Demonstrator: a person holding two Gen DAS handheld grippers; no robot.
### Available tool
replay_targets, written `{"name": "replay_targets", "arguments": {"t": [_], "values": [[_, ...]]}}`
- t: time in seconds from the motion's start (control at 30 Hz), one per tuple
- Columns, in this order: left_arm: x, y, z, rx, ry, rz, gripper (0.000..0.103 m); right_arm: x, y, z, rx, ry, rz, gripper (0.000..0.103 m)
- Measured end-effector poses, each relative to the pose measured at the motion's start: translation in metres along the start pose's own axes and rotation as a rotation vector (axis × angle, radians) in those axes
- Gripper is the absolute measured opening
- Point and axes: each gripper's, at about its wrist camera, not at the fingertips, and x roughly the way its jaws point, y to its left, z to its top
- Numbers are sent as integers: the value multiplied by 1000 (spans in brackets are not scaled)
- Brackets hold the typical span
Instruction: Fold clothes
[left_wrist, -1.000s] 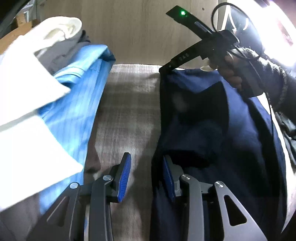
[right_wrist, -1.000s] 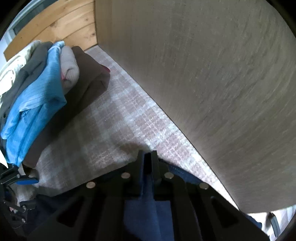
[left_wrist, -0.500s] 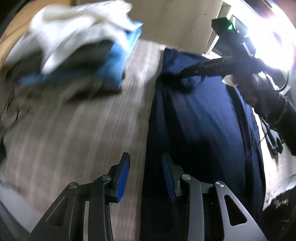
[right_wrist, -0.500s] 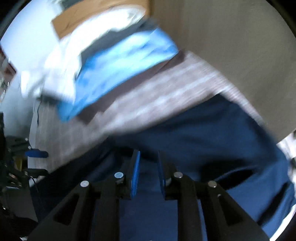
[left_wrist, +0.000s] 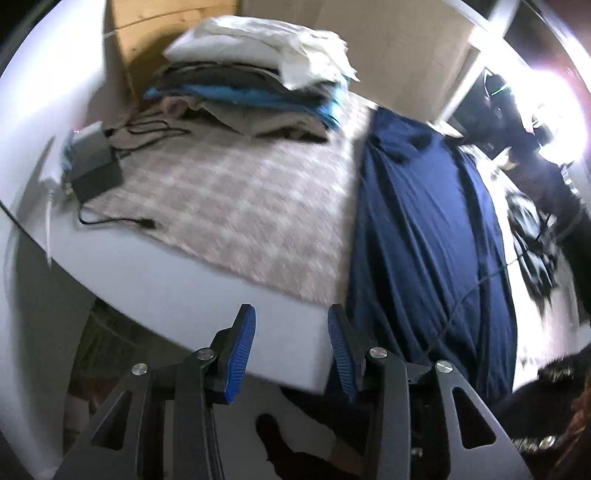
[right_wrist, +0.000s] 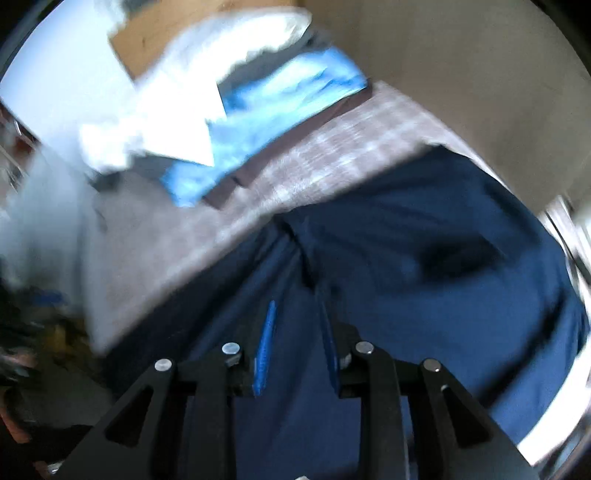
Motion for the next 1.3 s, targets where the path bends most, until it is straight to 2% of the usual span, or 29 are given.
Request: {"name": "replay_targets", "arguments": {"t": [0.07, 0.13, 0.2, 0.27, 0.3, 0.37, 0.47, 0.63, 0.8, 0.9, 1.03, 1.07, 1.1, 1.13, 1.2, 1.3], "values": [[8, -7, -8, 37, 13, -51, 40, -53, 0, -30, 86, -65, 45, 27], [15, -12, -18, 77, 38, -105, 40, -88, 10, -58, 149, -132, 30, 40], [21, -14, -30, 107, 58, -142, 40, -113, 20, -96, 212, -188, -38, 44], [25, -13, -41, 132, 74, -182, 40, -120, 35, -140, 275, -211, -136, 44], [27, -12, -47, 145, 82, -199, 40, -118, 43, -166, 324, -215, -169, 44], [33, -7, -58, 175, 105, -217, 40, -103, 53, -208, 419, -205, -181, 44], [41, -1, -70, 214, 120, -247, 40, -65, 74, -266, 580, -165, -134, 44], [59, -3, -74, 315, 139, -265, 45, -1, 126, -319, 687, -51, -93, 44], [81, -9, -73, 374, 166, -304, 50, 25, 169, -328, 671, 2, -65, 44], [96, -12, -75, 362, 211, -347, 50, 24, 177, -320, 664, 1, -80, 44], [98, -14, -76, 313, 207, -453, 45, 13, 180, -307, 650, -2, -115, 44], [97, -14, -77, 301, 200, -482, 32, 8, 179, -301, 641, -5, -128, 44], [96, -15, -77, 296, 197, -496, 10, 4, 176, -292, 624, -8, -145, 44], [95, -15, -77, 288, 198, -502, 3, 0, 173, -281, 605, -12, -161, 44], [90, -16, -76, 263, 200, -531, 3, -11, 163, -254, 556, -30, -199, 44], [62, -19, -72, 264, 138, -551, 2, -32, 139, -189, 466, -99, -239, 44]]}}
